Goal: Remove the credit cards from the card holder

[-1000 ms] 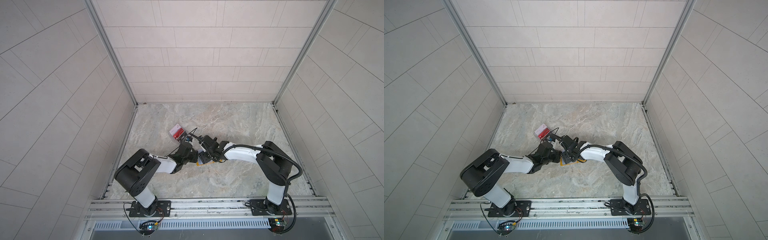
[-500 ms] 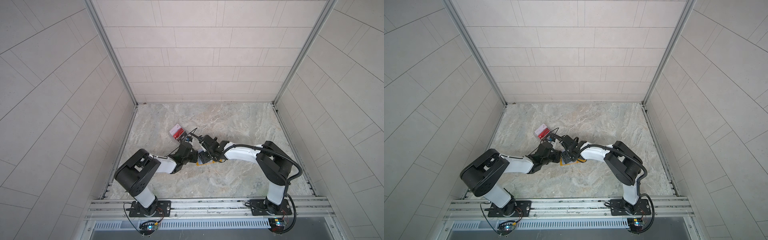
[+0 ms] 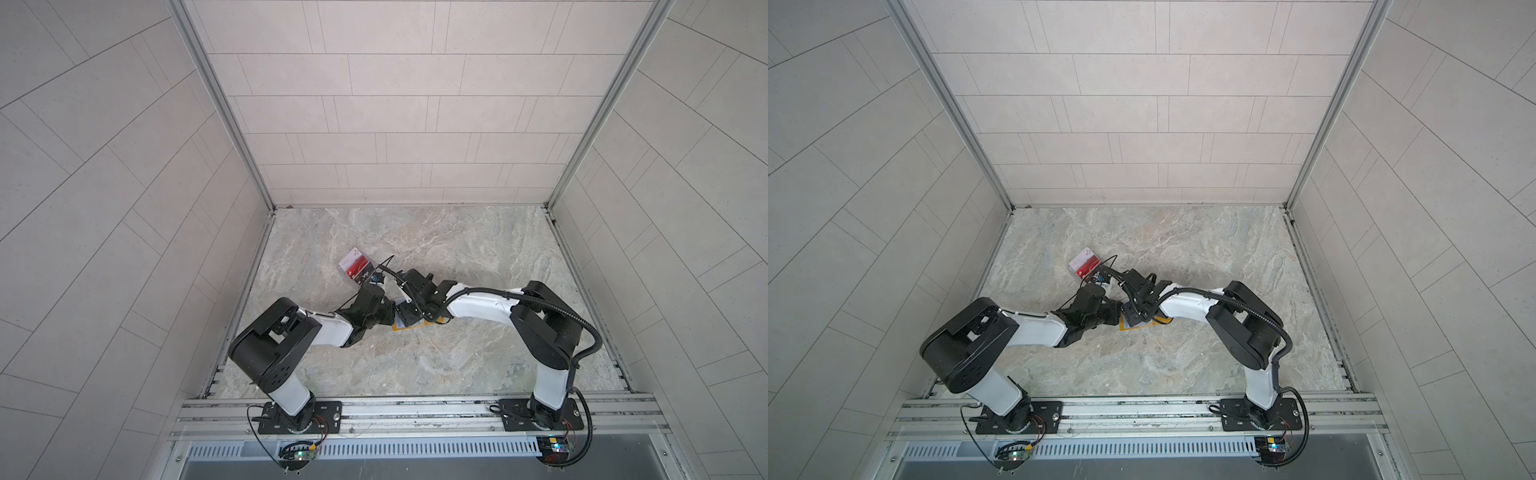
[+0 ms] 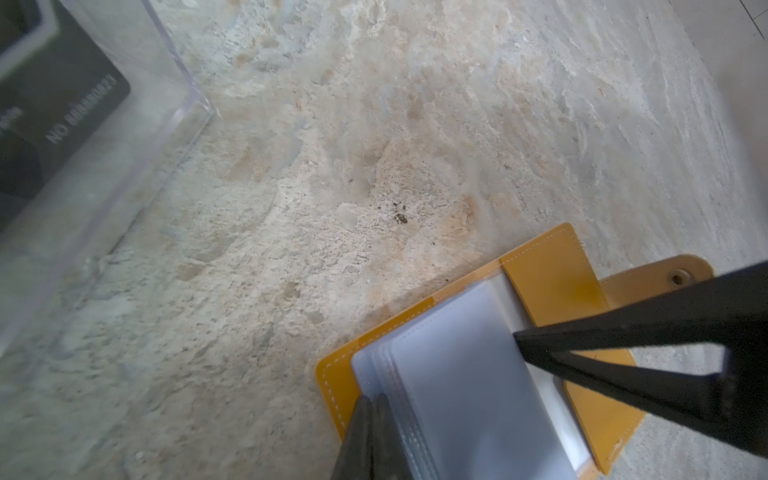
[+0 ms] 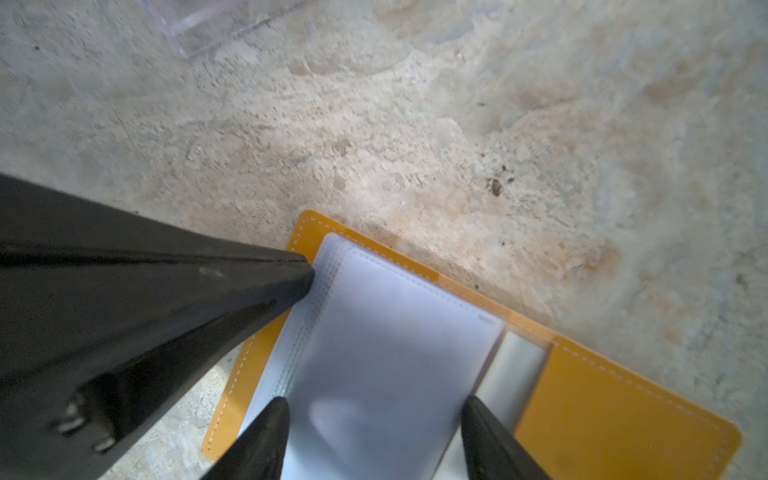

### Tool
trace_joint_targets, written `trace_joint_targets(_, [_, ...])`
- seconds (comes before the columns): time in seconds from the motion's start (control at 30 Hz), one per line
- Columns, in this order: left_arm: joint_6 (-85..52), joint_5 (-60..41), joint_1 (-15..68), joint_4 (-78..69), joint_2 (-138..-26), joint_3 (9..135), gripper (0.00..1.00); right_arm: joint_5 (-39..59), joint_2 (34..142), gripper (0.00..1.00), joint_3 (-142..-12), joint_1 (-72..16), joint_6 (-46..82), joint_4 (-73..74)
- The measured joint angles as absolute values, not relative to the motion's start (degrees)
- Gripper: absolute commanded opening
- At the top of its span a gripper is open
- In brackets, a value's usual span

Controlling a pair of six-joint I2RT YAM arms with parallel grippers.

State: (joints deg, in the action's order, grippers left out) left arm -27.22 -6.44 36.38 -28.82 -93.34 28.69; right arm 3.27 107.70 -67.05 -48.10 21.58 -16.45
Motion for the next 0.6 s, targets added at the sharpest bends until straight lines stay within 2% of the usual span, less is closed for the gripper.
trace_joint_targets(0.43, [-26.96, -6.17, 36.40, -28.93, -93.56, 28.82, 0.00, -0.01, 107.90, 0.48, -67.55, -48.16, 22.61, -16.64])
trace_joint_targets(0.5, [-26.96, -6.15, 36.40, -28.93, -93.56, 28.82, 0.00, 0.01, 107.90, 0.48, -67.55, -47.92, 22.76, -16.51])
trace_joint_targets(0.6, [-26.94, -6.13, 36.40, -28.93, -93.56, 28.82, 0.00, 0.14, 107.90, 0.56, -67.53, -47.44, 22.81, -16.40])
